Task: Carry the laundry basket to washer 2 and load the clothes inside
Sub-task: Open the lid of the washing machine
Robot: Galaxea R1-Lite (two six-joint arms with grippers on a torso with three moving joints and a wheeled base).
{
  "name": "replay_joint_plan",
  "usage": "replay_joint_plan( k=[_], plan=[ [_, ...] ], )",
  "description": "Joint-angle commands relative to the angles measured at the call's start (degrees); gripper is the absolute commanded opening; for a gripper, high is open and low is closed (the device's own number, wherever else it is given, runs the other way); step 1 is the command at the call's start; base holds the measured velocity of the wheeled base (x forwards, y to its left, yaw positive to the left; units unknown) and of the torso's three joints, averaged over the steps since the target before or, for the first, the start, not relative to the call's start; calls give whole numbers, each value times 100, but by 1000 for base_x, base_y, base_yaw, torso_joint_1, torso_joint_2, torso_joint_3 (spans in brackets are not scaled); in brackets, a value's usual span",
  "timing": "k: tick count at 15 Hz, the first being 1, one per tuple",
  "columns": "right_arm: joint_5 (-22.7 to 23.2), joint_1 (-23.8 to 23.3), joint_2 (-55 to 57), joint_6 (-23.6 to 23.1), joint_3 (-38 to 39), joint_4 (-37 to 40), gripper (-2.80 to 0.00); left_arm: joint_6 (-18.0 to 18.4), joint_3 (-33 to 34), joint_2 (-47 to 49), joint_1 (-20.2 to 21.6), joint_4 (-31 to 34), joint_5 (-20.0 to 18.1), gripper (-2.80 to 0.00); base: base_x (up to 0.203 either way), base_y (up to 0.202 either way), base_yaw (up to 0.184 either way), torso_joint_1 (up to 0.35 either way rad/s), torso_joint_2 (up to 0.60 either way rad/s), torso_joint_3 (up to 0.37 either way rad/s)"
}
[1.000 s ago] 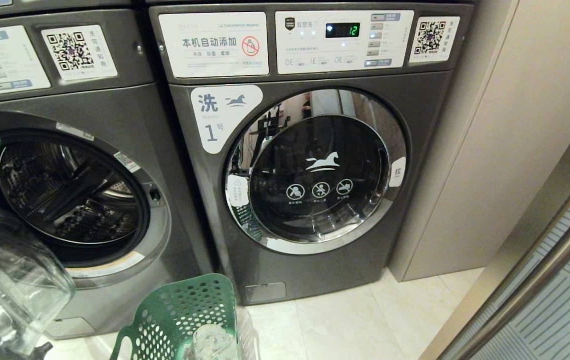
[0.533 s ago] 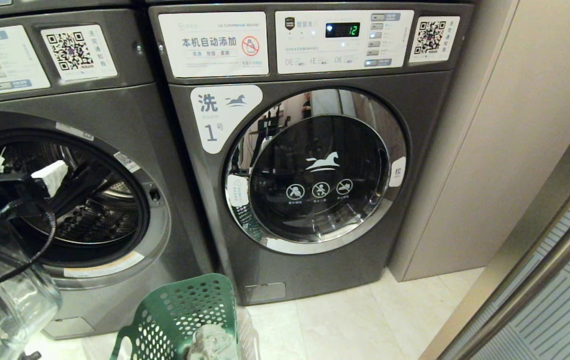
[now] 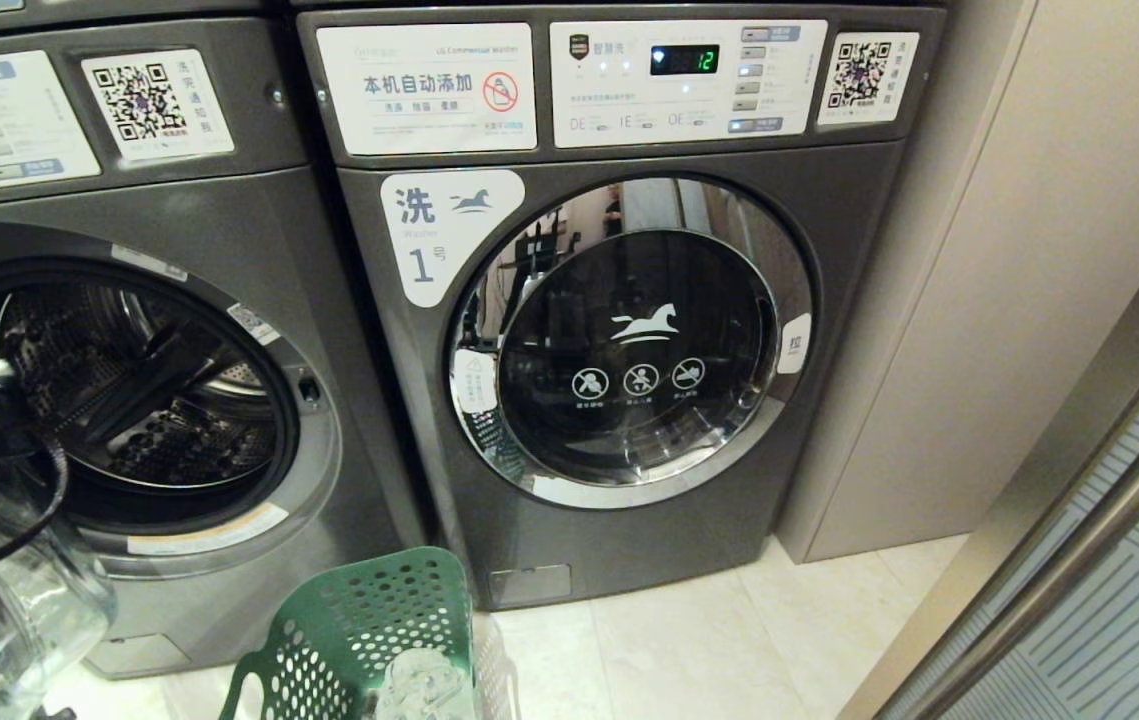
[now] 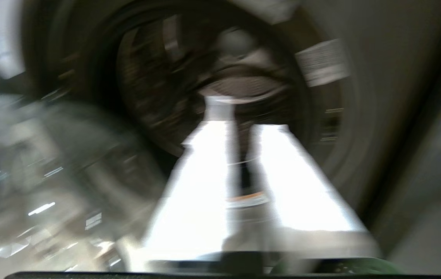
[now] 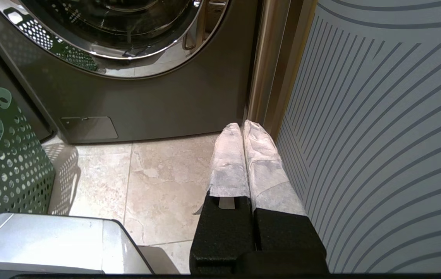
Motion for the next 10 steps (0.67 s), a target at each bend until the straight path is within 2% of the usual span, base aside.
replay_joint_plan(
  k=[1,2,3,5,6,8,9,10],
  plan=[
    [3,9,0,-5,-1,4,-280,11,-63,299,370,-20,716,-280,0,0,0,0,0,0],
    [3,9,1,-5,-1,4,-280,6,-126,406,382,-12,1227,-280,0,0,0,0,0,0],
    [3,1,0,-5,-1,4,-280,5,-255,517,389,-16,1504,-280,0,0,0,0,0,0],
    [3,9,9,-5,-1,4,-280,30,-328,570,391,-14,1603,-280,0,0,0,0,0,0],
    [3,5,5,-5,-1,4,-280,64,-334,566,391,-7,1819,-280,0,0,0,0,0,0],
    [3,5,6,-5,-1,4,-280,205,-357,579,386,-16,2676,-280,0,0,0,0,0,0],
    [3,0,9,-5,-1,4,-280,250,-369,594,375,-18,2994,-280,0,0,0,0,0,0],
    [3,5,0,-5,-1,4,-280,262,-371,594,373,-15,3122,-280,0,0,0,0,0,0]
  ],
)
